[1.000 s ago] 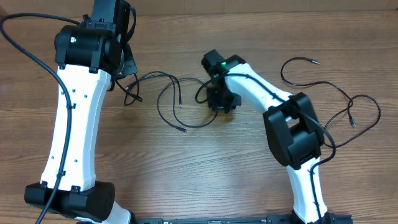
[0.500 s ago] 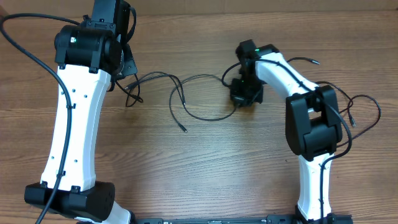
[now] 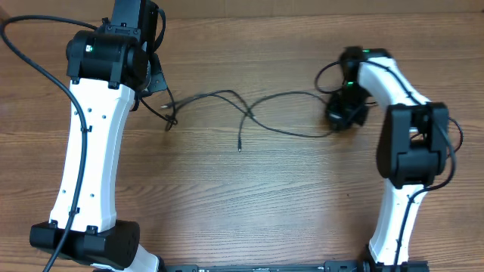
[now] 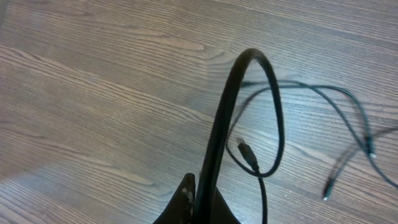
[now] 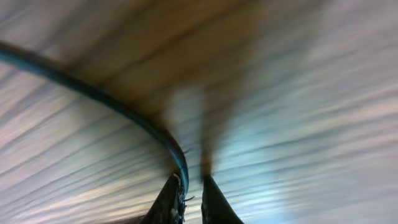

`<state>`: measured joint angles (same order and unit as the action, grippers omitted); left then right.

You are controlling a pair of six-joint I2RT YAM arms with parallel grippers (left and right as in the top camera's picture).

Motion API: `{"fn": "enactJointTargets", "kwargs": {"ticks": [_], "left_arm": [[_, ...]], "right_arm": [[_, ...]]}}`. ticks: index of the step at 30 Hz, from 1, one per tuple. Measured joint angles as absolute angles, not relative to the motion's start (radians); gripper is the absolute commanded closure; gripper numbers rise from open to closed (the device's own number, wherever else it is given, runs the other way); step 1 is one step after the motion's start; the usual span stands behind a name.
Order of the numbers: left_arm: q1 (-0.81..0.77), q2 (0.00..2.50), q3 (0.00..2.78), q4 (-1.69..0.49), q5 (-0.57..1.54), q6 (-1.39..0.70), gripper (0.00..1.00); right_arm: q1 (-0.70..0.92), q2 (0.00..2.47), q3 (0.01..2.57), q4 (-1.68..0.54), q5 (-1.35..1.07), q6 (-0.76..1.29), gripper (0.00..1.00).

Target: Untangle cables

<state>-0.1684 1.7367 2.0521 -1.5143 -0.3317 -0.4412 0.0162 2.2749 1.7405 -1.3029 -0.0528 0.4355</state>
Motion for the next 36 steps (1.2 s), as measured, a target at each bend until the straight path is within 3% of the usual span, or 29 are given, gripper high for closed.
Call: {"fn": "enactJointTargets", "kwargs": {"ticks": [13, 19, 24, 27, 30, 36], "left_arm": [[-0.165, 1.737, 2.052, -1.517, -0.442, -0.42, 0.96], [-0.083, 1.737, 2.052, -1.53, -0.548, -0.548, 0.96], [-0.026, 1.737, 2.052, -1.467, -0.496, -0.627, 0.96], [-0.034, 1.737, 2.052, -1.38, -0.363, -0.583, 0.96], [-0.053, 1.737, 2.052, -1.326, -0.199, -0.482, 0.96], [-0.073, 1.737, 2.052, -1.354, -0.108, -0.387, 0.96]], "right_arm": [[-0.156, 2.275, 1.739, -1.34, 0.098, 0.497, 0.91], [-0.229, 2.275, 1.732, -1.359, 0.158, 0.505, 0.91], [-0.221, 2.275, 1.731, -1.353, 0.13, 0.432, 0.88], [-0.192, 2.275, 1.731, -1.342, 0.054, 0.346, 0.82], [-0.141, 2.273, 1.731, -1.324, -0.074, 0.221, 0.69], [-0.007, 2.269, 1.731, -1.306, -0.232, 0.094, 0.59]]}}
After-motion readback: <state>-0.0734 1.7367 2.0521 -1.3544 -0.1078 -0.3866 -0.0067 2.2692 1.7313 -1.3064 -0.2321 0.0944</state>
